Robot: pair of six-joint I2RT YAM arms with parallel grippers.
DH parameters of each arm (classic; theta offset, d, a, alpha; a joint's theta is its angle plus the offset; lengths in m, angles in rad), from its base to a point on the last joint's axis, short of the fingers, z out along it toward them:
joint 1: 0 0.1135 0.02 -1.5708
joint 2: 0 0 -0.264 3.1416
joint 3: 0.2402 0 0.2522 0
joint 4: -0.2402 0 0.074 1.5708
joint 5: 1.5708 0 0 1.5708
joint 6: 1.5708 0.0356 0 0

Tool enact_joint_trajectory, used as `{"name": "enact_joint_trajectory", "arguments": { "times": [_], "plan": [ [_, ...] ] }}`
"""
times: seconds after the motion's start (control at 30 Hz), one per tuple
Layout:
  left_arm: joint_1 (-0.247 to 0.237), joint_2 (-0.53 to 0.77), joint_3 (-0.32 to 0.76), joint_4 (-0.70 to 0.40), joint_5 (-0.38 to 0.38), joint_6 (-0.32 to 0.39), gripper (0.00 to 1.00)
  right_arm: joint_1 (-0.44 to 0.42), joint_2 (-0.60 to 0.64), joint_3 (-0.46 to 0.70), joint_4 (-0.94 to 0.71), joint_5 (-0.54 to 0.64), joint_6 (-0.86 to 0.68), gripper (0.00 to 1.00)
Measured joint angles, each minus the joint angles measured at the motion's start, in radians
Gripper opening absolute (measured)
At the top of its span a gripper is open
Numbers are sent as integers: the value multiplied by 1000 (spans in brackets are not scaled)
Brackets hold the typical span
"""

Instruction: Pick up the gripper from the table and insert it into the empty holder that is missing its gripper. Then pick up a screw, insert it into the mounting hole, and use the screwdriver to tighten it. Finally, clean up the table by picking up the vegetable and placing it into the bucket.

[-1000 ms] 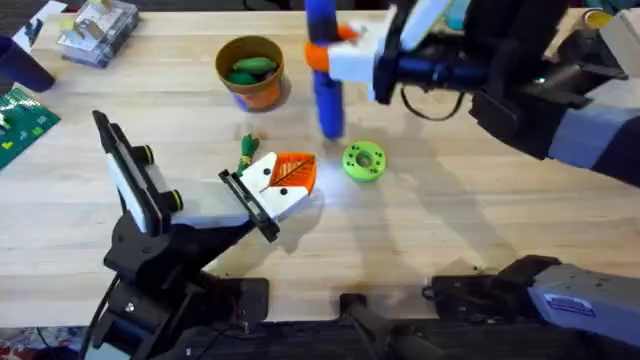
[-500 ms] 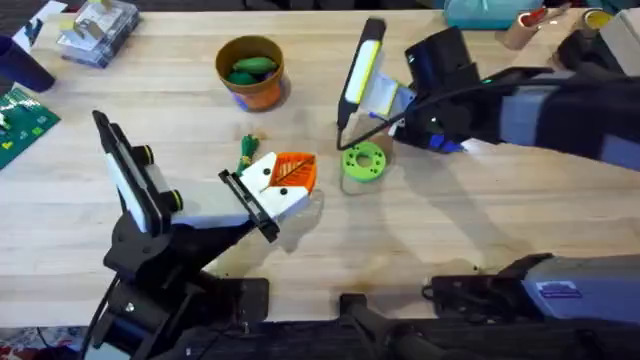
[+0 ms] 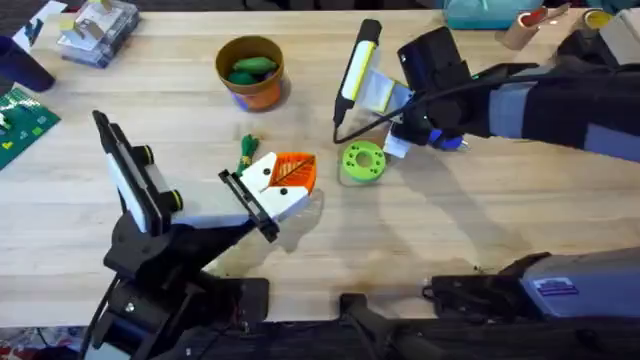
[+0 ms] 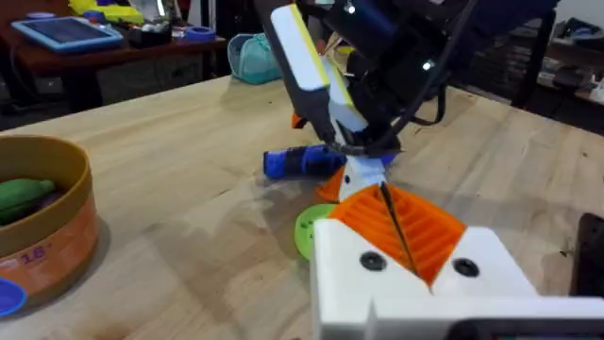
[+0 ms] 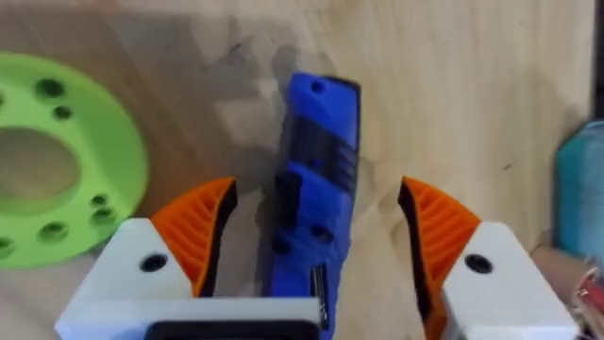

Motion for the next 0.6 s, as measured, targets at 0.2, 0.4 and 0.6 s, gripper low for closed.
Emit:
{"name": "enact_joint_trajectory", "arguments": {
  "times": [0.2, 0.4, 0.6],
  "plan": [
    [0, 0, 0, 0, 0, 0, 19, 1, -72, 103, -232, -60, 106, 995],
    [0, 0, 0, 0, 0, 0, 19, 2, -173, 272, -442, -139, 232, 995],
    [0, 0, 0, 0, 0, 0, 19, 2, -257, 307, -503, -185, 402, 995]
  ]
}}
